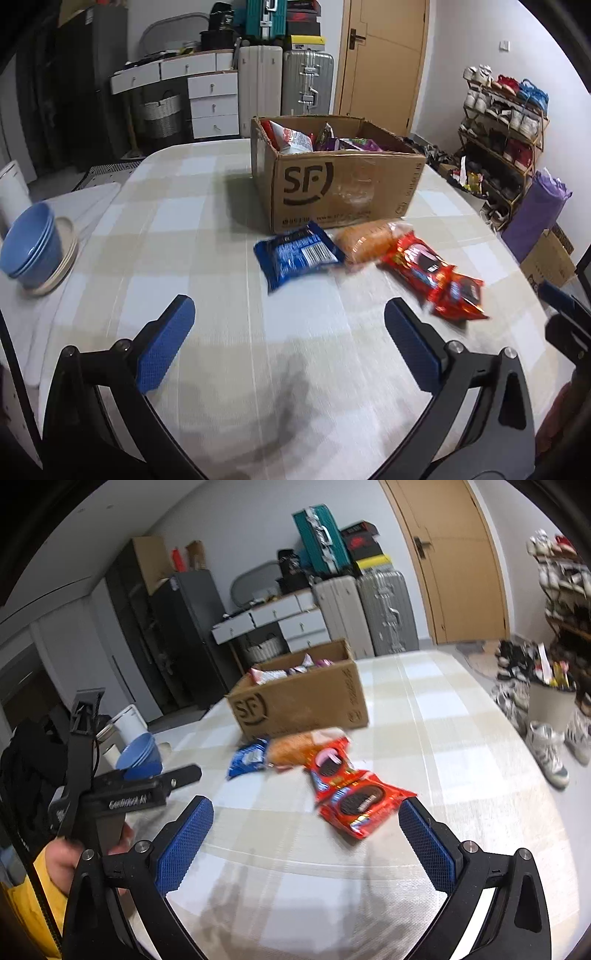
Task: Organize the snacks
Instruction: 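Lower both grippers toward the blue biscuit pack and red Oreo packs, then grasp the blue biscuit pack with the left gripper while the right grasps a red Oreo pack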
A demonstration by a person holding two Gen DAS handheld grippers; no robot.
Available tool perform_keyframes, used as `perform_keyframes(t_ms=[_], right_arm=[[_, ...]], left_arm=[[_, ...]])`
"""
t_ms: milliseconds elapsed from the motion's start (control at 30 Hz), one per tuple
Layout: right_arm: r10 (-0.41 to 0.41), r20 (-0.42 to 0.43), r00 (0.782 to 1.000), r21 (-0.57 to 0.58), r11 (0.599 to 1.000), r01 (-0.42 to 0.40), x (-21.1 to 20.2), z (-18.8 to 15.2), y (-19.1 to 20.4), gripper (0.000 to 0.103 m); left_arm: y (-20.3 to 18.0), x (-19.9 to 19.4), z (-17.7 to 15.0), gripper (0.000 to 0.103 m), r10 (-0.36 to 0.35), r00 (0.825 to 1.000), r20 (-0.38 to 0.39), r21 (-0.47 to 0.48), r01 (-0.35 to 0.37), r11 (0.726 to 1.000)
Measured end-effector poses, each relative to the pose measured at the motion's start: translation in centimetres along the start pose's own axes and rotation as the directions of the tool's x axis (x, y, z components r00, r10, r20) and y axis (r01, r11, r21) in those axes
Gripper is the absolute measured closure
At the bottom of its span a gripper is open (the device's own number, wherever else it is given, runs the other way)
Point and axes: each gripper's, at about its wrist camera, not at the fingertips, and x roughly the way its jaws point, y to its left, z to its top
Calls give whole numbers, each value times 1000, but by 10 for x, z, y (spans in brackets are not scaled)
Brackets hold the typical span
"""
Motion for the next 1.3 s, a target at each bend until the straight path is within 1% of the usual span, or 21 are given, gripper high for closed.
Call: perform_keyframes(t_ms=[100, 133, 167, 200, 267, 300, 333, 500, 633, 700, 767, 833, 900, 933, 1000, 1033, 1067, 1100, 1167, 1300], right_arm=[[4, -13, 1000, 32, 999, -4, 10, -1, -11, 1], [4, -18, 1000, 37, 999, -3, 13, -2, -13, 1], [4, -22, 1000, 37, 999, -3, 16, -3, -14, 1], [3, -23, 1000, 36, 999, -2, 19, -3, -15, 1], [-1, -28, 1000, 32, 999, 2, 23, -3, -18, 1], [-2, -31, 1000, 31, 1000, 3, 27, -3, -19, 1], [-1, -33, 999, 31, 1000, 2, 28, -2, -19, 1], [5, -46, 999, 29, 1000, -4, 40, 0, -23, 1], [16, -59, 998, 35, 999, -14, 48, 0, -25, 1], [22, -68, 997, 35, 999, -19, 51, -2, -24, 1], [23, -71, 997, 35, 999, -20, 53, -3, -25, 1], [27, -71, 997, 39, 999, -24, 53, -3, -25, 1], [31, -79, 996, 51, 998, -27, 56, -3, -28, 1], [34, -82, 996, 57, 998, -29, 57, -2, -29, 1], [39, -80, 996, 87, 996, -32, 58, -2, -34, 1], [44, -77, 996, 99, 994, -36, 58, -3, -37, 1], [49, -76, 996, 106, 993, -41, 57, -3, -38, 1], [52, -73, 996, 115, 992, -44, 57, -3, -40, 1], [54, -66, 996, 118, 992, -46, 55, -4, -41, 1], [53, -71, 996, 113, 993, -45, 55, -3, -40, 1]], left_arm=[[6, 37, 16, 0, 0, 999, -54, -10, -1, 1000], [9, 50, 22, 0, 16, 997, -71, -26, -18, 1000], [12, 62, 27, 0, 9, 996, -87, -43, -13, 999], [15, 73, 32, 0, -11, 995, -103, -65, 5, 998], [20, 100, 41, 1, -59, 985, -160, -129, 38, 991], [22, 111, 44, 1, -77, 980, -185, -153, 48, 987], [24, 122, 47, 1, -77, 977, -200, -172, 42, 984], [23, 155, 58, 2, -51, 972, -227, -185, 9, 983], [24, 176, 64, 2, -7, 967, -254, -178, -40, 983], [22, 183, 68, 2, 6, 967, -253, -161, -48, 986], [20, 188, 71, 5, 12, 968, -251, -146, -50, 988], [19, 191, 71, 9, 14, 970, -241, -135, -48, 990], [17, 191, 72, 20, 7, 973, -232, -124, -37, 992], [15, 192, 73, 23, 3, 973, -231, -112, -30, 993], [14, 192, 74, 41, 1, 974, -225, -80, -19, 997], [13, 193, 76, 46, -5, 976, -216, -71, -11, 997], [16, 192, 76, 56, -8, 977, -214, -70, -7, 998], [18, 192, 77, 62, -16, 977, -212, -73, 0, 997], [21, 195, 81, 65, -54, 975, -214, -84, 36, 996], [17, 195, 82, 67, -47, 977, -209, -39, 39, 998]])
